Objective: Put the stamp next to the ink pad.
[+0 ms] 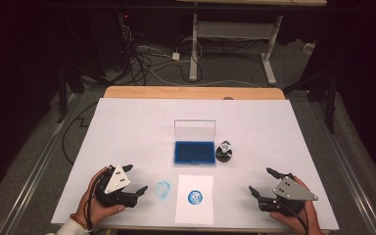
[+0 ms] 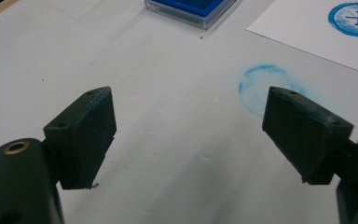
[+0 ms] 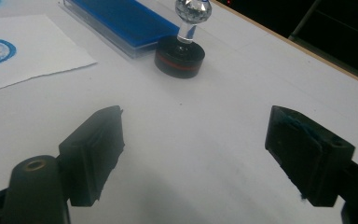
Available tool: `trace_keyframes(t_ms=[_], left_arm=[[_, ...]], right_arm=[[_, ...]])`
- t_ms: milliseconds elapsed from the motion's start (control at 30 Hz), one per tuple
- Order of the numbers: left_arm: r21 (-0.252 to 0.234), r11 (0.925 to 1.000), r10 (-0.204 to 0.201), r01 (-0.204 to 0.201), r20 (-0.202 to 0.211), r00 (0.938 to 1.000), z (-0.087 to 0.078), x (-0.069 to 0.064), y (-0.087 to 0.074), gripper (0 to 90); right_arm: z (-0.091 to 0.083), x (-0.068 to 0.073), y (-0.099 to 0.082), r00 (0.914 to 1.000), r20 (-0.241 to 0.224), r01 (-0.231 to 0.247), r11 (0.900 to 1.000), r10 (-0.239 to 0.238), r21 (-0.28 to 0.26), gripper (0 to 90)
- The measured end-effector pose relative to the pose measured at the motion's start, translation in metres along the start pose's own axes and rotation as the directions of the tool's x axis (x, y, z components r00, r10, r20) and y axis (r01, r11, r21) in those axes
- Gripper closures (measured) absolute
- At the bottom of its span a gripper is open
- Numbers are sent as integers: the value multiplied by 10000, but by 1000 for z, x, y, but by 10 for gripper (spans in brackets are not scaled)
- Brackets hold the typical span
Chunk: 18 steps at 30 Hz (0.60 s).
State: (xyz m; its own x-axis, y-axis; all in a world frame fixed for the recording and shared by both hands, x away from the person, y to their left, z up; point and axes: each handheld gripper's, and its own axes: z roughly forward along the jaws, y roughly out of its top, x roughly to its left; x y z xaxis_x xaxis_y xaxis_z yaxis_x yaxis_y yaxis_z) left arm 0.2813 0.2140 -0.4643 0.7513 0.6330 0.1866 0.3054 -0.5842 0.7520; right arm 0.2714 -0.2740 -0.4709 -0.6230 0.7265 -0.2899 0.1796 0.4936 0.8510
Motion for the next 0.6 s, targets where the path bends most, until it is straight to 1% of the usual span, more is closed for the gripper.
trace_keyframes(t_ms=[133,200,367,467,600], left_arm=[[0,10000,99,-99,5,10000,-1,-2,-1,171],[-22,10000,66,-66,34,10000,-2,-1,-1,171],[26,9999,167,-167,54,9998,1,-2,0,171],[73,9998,189,-189,46,9998,2,-2,1,171],[107,9997,232,-233,50,9997,3,-3,1,171]], right_arm=[[-1,4,5,9999,-52,122,9997,-123,-218,198],[-3,5,7,9999,-21,159,9994,-160,-296,198],[-7,5,11,10000,21,42,9986,-41,-535,198],[-7,4,11,10000,33,75,9984,-73,-560,198],[-7,3,8,10000,60,48,9989,-45,-461,198]])
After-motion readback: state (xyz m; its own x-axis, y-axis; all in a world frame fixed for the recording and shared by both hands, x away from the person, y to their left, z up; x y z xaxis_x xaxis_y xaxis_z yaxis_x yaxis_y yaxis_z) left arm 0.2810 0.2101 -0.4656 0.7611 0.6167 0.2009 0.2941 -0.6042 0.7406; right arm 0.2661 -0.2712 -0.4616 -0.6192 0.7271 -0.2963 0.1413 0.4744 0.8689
